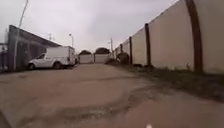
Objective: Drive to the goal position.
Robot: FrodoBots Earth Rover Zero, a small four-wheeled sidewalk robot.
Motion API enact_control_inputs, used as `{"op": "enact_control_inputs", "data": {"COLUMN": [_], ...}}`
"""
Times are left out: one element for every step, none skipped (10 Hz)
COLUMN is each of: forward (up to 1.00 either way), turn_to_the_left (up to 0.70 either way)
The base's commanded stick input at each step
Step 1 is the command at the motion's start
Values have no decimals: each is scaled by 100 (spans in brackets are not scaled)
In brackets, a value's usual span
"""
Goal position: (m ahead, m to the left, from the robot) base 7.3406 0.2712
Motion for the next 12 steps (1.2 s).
{"op": "enact_control_inputs", "data": {"forward": [85, 85, 85, 85, 85, 85, 85, 85, 85, 85, 85, 85], "turn_to_the_left": [2, 2, 2, 2, 2, 2, 2, 2, 2, 2, 2, 2]}}
